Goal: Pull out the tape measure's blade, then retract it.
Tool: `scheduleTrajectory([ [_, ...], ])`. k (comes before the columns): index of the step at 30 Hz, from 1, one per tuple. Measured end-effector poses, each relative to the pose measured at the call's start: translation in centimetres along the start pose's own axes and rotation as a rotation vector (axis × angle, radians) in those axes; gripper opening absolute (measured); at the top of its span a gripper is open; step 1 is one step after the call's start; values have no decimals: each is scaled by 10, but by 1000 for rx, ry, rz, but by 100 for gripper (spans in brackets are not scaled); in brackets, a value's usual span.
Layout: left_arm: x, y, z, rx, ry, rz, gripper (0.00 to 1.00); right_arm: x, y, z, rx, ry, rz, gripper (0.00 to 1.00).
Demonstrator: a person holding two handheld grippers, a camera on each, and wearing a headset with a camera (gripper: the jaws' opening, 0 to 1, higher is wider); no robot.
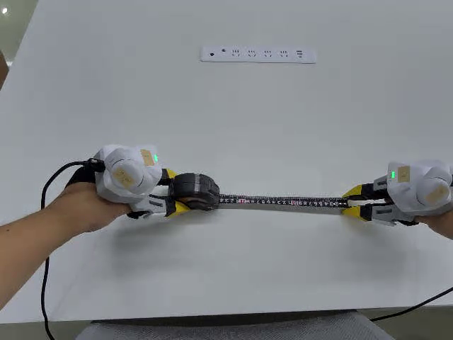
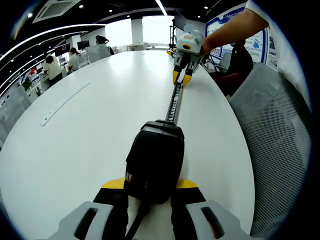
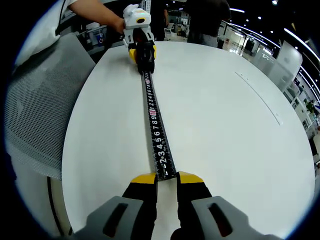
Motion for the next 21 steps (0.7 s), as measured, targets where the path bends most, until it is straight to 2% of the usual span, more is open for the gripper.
scheduleTrajectory([
  [10, 1, 0, -1, 6, 21, 0, 30, -1, 1, -1, -16, 5, 9, 11],
  [14, 0, 1, -1, 30, 23, -2, 31, -1, 1, 0, -11, -2, 16, 11],
  [21, 0, 2, -1, 32, 18, 6, 32, -1, 2, 1, -16, -7, 18, 12],
])
Point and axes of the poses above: the centre of the closed fingertips' face, and the gripper's own axes: x roughly backward along the fingers, z roughly to its left, y roughly out of its top, the point moved 10 cm from there along x, roughly backward along the fingers, and after that the axes turned 9 degrees about -x, right-handed, at the moved point
